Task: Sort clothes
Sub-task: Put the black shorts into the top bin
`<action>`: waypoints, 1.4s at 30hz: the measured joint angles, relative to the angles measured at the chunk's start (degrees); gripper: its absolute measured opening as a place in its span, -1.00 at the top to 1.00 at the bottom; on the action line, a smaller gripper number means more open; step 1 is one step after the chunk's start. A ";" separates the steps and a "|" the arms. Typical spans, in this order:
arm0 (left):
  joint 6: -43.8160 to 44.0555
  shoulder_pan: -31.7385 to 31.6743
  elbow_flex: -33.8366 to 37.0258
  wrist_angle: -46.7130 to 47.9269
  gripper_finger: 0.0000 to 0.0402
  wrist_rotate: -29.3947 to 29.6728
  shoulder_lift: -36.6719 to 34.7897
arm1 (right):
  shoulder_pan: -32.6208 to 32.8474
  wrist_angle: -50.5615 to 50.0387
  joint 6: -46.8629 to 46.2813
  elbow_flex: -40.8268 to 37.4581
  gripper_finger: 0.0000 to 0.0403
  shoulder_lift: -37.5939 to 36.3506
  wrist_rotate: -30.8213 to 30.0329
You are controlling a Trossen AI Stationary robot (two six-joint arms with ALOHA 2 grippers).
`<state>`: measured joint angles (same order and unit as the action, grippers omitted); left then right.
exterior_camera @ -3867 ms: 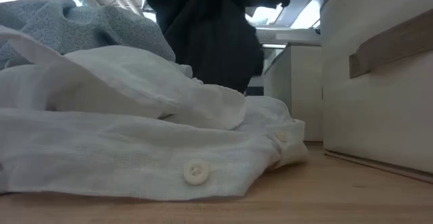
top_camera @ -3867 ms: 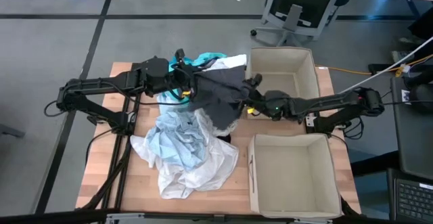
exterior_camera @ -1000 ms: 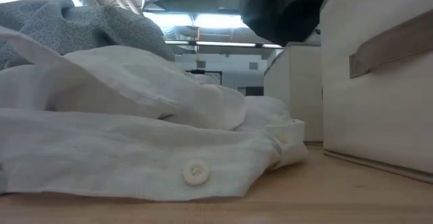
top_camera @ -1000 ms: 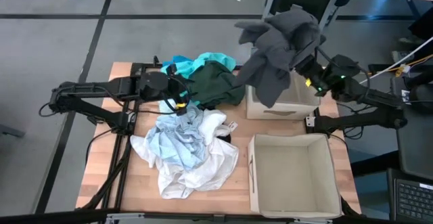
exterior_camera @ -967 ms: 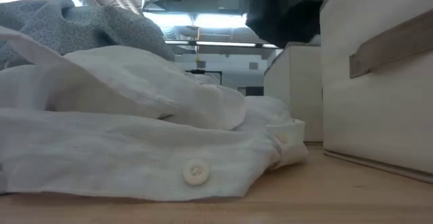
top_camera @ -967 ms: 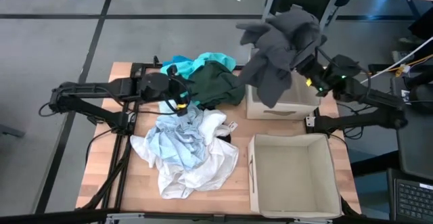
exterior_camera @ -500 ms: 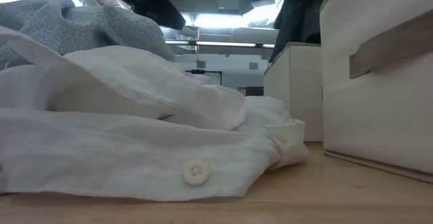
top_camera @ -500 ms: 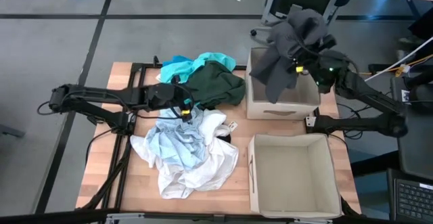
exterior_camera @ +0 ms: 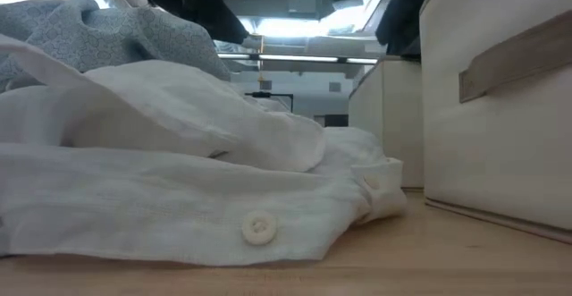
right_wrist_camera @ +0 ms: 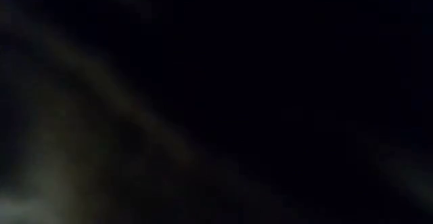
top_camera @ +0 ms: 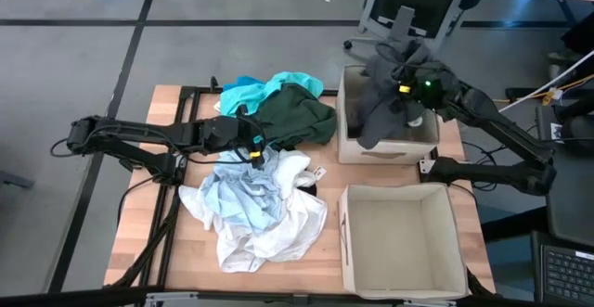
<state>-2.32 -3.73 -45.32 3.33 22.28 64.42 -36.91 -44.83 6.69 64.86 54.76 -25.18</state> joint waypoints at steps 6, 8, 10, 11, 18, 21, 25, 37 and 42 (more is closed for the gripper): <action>-0.07 0.00 0.00 0.21 0.07 -0.01 0.09 | -0.39 -5.68 -4.28 0.00 0.73 4.22 2.39; -0.05 0.00 0.00 0.23 0.07 -0.02 0.09 | -0.39 -7.11 -5.02 0.00 0.73 5.50 2.55; -0.05 0.00 0.00 0.37 0.07 -0.02 0.09 | -0.39 -8.43 -5.59 0.00 0.73 6.97 4.12; -0.01 0.00 0.00 0.37 0.07 -0.02 0.09 | -0.39 -9.14 -6.14 0.00 0.73 7.77 5.28; 0.65 0.00 0.00 0.39 0.07 -0.02 0.13 | -0.36 -11.59 -6.90 0.00 0.73 13.77 8.75; 0.74 0.00 -0.02 0.62 0.07 -0.02 0.13 | -0.37 -12.99 -6.89 0.00 0.73 16.17 10.78; 0.85 0.04 -0.02 0.83 0.07 -0.02 0.15 | -0.36 -13.88 -6.90 0.00 0.72 18.96 11.31; 0.37 0.04 -0.04 0.79 0.07 -0.02 0.17 | -0.36 -13.89 -6.86 0.00 0.72 27.72 14.65; 0.24 0.04 -0.04 0.76 0.07 -0.02 0.17 | -0.19 -13.11 -6.81 0.00 0.72 30.06 10.71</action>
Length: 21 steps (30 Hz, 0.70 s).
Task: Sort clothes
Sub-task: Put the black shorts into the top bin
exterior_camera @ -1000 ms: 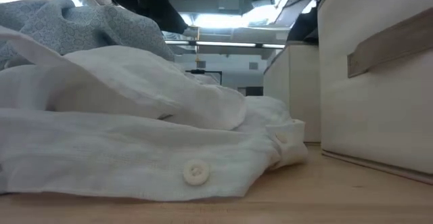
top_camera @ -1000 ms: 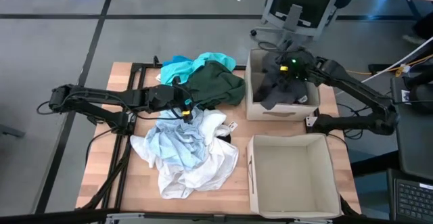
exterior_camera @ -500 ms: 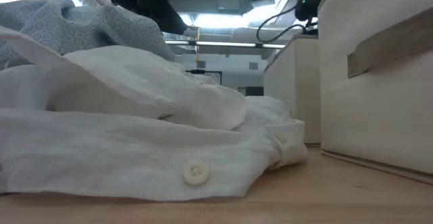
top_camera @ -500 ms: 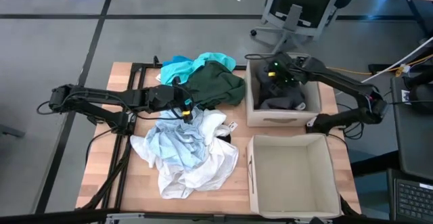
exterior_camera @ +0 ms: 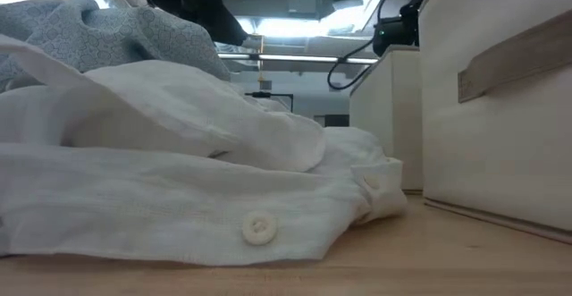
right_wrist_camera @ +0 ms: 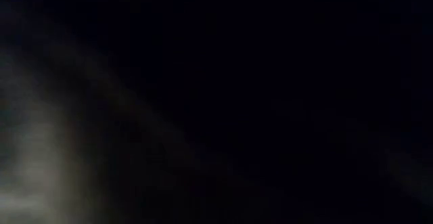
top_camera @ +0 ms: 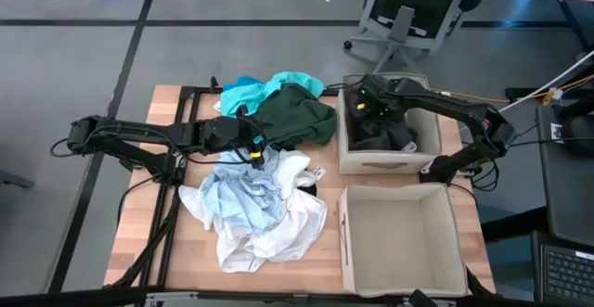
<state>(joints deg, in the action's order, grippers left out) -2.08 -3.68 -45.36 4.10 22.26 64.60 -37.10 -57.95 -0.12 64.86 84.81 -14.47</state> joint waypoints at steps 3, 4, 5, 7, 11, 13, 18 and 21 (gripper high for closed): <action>0.00 0.00 0.00 0.00 0.07 0.00 0.00 | 0.00 0.67 0.00 0.00 0.72 0.05 -0.58; 0.03 0.00 0.00 0.00 0.07 0.00 0.00 | 0.00 0.66 0.00 0.00 0.72 0.05 -0.64; 0.10 0.00 0.00 0.00 0.07 0.00 0.00 | 0.00 0.65 0.00 0.00 0.72 0.05 -0.82; 0.12 0.00 0.00 0.00 0.07 0.00 0.00 | 0.00 0.67 0.00 0.00 0.72 0.05 -1.01; 0.13 0.00 0.00 0.00 0.07 0.00 0.00 | -0.02 0.70 0.00 -0.01 0.72 0.05 -1.07; 0.13 0.00 0.00 0.00 0.07 0.00 0.00 | -0.02 0.72 0.00 -0.02 0.72 0.05 -1.15; 0.02 0.00 0.00 0.00 0.07 0.00 0.00 | -0.02 0.78 0.02 -0.02 0.61 0.05 -1.41; 0.00 0.00 0.00 0.00 0.07 0.00 0.00 | -0.04 0.78 0.02 -0.02 0.45 0.05 -1.45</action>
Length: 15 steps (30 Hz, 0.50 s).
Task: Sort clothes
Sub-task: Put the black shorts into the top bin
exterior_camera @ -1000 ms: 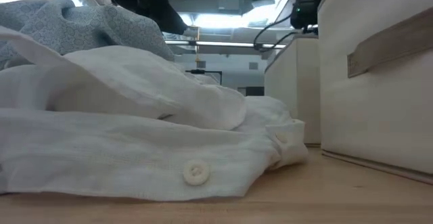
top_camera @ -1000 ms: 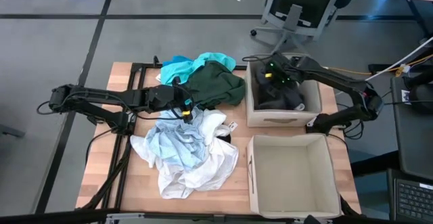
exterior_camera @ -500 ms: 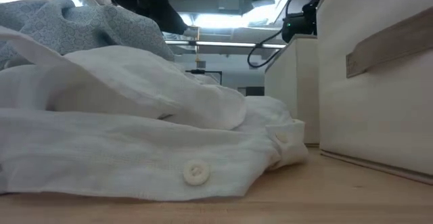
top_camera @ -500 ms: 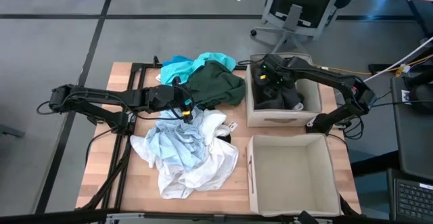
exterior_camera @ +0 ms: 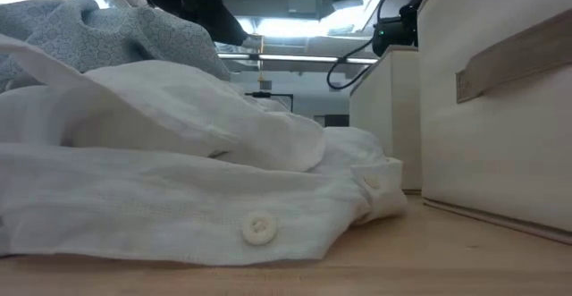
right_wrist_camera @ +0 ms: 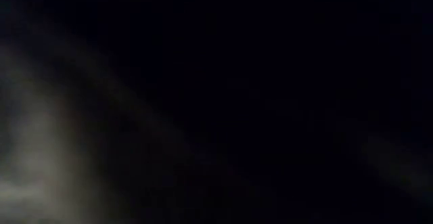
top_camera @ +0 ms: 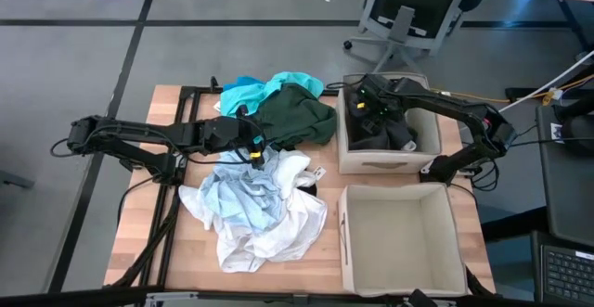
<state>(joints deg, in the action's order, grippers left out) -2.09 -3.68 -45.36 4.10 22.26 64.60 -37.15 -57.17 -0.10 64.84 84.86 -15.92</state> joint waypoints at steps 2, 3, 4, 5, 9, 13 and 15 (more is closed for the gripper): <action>-0.01 0.00 0.00 0.00 0.07 0.00 0.00 | 0.00 0.04 0.10 0.00 0.33 0.00 -0.02; -0.02 0.00 0.00 0.00 0.07 0.00 0.00 | 0.00 0.04 0.23 0.00 0.26 0.00 -0.04; -0.02 0.00 0.00 0.00 0.07 0.00 0.00 | 0.00 0.04 0.29 0.00 0.20 -0.01 -0.07; -0.02 0.00 0.00 0.00 0.07 0.00 0.00 | 0.00 0.07 0.31 -0.02 0.14 -0.12 -0.07; -0.02 0.00 0.00 0.00 0.07 0.00 0.00 | 0.00 -0.09 0.33 -0.04 -0.09 -1.41 -0.04; -0.02 0.00 0.00 -0.02 0.07 0.00 -0.02 | 0.00 -0.50 0.35 -0.04 -0.27 -3.56 -0.01; -0.02 0.00 -0.02 -0.02 0.07 0.00 -0.02 | 0.00 -0.61 0.63 -0.04 -0.32 -5.12 0.02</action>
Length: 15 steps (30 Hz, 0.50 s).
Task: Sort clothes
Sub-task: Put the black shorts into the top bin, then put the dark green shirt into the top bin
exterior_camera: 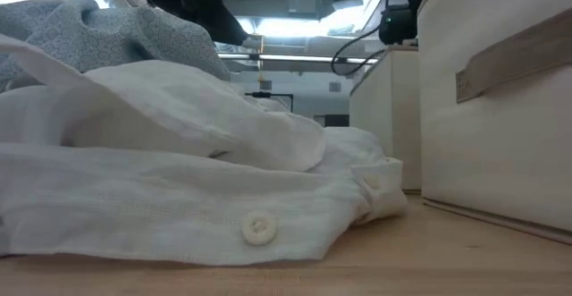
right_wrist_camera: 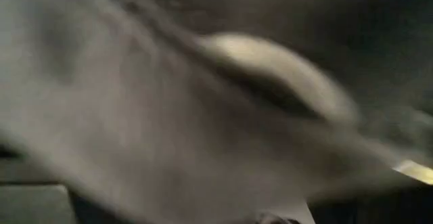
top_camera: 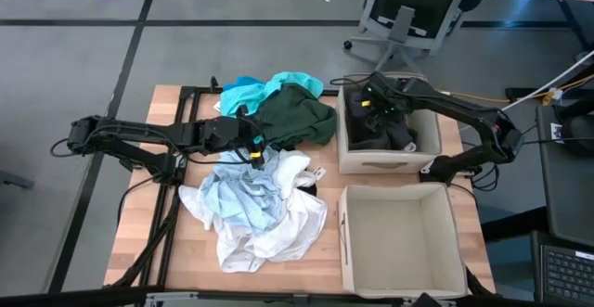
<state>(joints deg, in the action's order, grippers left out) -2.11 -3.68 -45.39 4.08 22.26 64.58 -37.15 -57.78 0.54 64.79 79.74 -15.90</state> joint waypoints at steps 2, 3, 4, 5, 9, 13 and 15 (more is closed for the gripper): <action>0.00 0.00 0.00 0.00 0.07 0.00 0.00 | 0.00 -0.69 0.26 0.04 -0.35 -1.65 0.00; 0.00 0.00 0.00 0.00 0.07 0.00 0.00 | 0.00 -1.65 0.32 0.42 -0.35 -2.26 0.00; 0.00 0.00 0.00 -0.01 0.07 0.00 0.00 | 0.00 -2.83 0.33 1.06 -0.35 -2.78 0.00; 0.00 0.00 0.00 -0.01 0.07 0.00 0.00 | 0.00 -4.32 0.35 1.98 -0.35 -3.31 0.04; 0.00 0.00 0.00 -0.05 0.07 0.00 0.00 | 0.02 -9.40 0.27 6.86 -0.34 -5.38 0.03; 0.00 0.00 0.00 -0.07 0.07 0.00 0.00 | 0.02 -12.41 -0.18 12.56 -0.34 -7.18 0.05; 0.00 0.00 0.00 -0.07 0.07 0.00 0.00 | 0.02 -12.79 -0.21 14.59 -0.34 -8.34 0.15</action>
<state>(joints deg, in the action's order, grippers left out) -2.11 -3.68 -45.39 4.01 22.26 64.58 -37.12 -70.57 0.33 79.39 71.40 -15.76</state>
